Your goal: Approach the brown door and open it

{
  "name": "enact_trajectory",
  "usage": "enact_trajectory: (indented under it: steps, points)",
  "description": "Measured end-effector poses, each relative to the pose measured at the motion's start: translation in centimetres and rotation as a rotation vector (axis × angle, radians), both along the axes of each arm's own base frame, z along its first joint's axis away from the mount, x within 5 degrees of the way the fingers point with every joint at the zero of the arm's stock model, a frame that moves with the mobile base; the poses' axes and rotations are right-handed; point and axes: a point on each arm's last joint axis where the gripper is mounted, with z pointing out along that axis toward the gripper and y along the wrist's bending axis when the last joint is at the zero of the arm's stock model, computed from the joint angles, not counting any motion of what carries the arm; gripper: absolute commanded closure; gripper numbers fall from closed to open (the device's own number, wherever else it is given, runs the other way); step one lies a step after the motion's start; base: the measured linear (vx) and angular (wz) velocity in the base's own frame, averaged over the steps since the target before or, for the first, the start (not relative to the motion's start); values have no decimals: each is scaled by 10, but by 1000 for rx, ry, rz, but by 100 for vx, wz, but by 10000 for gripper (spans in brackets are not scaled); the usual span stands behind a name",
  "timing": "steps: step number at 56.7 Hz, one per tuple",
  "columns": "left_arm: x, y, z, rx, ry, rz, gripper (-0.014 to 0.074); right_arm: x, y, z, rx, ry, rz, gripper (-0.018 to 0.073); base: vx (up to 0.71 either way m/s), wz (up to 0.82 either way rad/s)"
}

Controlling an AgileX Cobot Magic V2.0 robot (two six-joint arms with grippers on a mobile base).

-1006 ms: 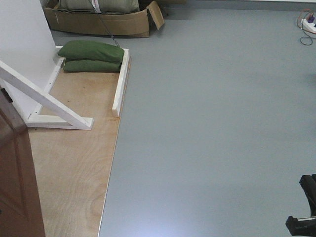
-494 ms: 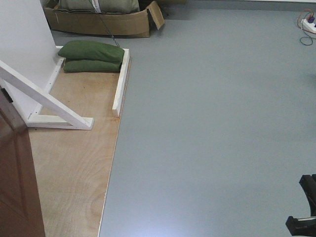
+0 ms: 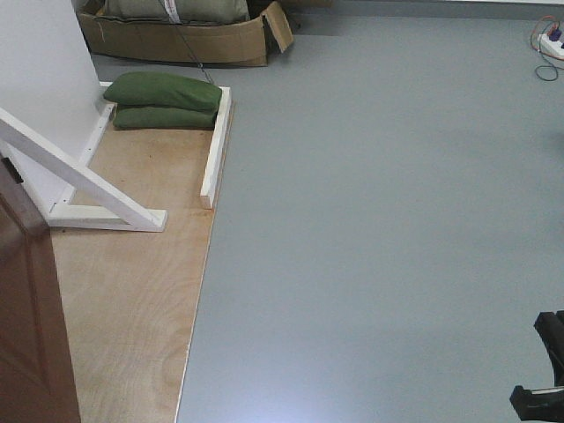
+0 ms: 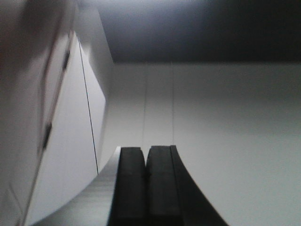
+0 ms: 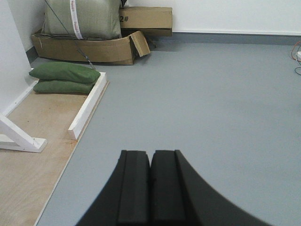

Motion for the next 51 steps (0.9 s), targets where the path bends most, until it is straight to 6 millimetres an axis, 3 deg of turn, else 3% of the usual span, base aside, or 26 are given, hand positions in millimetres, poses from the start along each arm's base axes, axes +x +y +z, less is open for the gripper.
enact_trajectory:
  steps: [9, 14, 31, 51]
  points:
    - [-20, 9, 11, -44, -242, 115, 600, 0, 0, 0, 0, 0, 0, 559, 0, 0]
    - [-25, 14, 12, -80, -279, 177, 600, 0, 0, 0, 0, 0, 0, 559, 0, 0]
    - [-26, 39, 2, -344, -244, 322, 600, 0, 0, 0, 0, 0, 0, 559, 0, 0]
    - [-12, 58, -8, -648, -120, 355, 600, 0, 0, 0, 0, 0, 0, 559, 0, 0]
